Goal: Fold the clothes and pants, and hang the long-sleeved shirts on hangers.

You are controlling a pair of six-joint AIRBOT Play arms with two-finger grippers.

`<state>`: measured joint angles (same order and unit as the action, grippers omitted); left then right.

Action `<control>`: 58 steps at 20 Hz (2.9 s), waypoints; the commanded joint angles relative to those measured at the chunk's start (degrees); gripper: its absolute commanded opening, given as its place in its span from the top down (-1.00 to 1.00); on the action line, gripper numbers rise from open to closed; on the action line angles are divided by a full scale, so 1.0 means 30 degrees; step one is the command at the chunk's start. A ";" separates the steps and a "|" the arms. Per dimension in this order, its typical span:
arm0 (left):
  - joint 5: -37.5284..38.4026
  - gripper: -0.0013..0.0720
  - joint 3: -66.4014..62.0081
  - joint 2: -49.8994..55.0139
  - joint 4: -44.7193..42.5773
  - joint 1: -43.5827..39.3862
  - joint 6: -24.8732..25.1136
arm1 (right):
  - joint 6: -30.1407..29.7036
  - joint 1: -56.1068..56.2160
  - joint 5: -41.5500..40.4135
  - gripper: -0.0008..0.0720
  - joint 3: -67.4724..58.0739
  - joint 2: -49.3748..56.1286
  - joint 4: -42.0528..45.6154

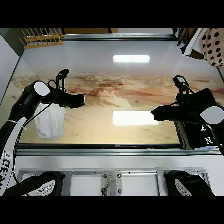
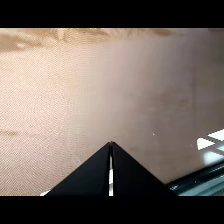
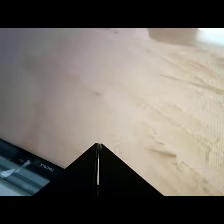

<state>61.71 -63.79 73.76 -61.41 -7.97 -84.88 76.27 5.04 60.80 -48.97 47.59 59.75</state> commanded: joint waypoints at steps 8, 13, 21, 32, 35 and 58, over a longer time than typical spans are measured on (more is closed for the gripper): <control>-0.0007 0.94 0.0000 0.0000 0.0000 -0.0007 0.0000 | 0.0007 0.0022 0.0007 0.93 -0.0022 0.0015 -0.0015; -0.0321 0.94 0.0007 0.0000 0.0015 -0.0007 0.0000 | 0.0007 0.0022 0.0007 0.93 -0.0022 0.0015 -0.0007; -0.0597 -0.98 -0.1319 0.0000 -0.7759 0.3089 -0.0612 | 0.0007 0.0022 0.0015 0.93 -0.0022 0.0015 -0.0007; -0.2419 -0.89 0.1858 0.3672 -0.9879 0.6659 -0.2769 | 0.0007 0.0022 0.0015 0.93 -0.0022 0.0015 -0.0007; -0.2229 0.67 0.1858 0.3526 -1.0018 0.6659 -0.3730 | 0.0000 0.0015 0.0015 0.93 -0.0022 0.0015 0.0007; -0.2747 0.94 -0.6550 -0.3475 -0.7366 -0.8102 -0.4393 | 0.0590 -0.5938 -0.3206 0.94 -0.4561 -0.2091 0.2237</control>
<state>54.89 -83.13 59.16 -80.82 -35.18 -95.72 76.51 -10.83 52.03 -62.17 42.37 66.06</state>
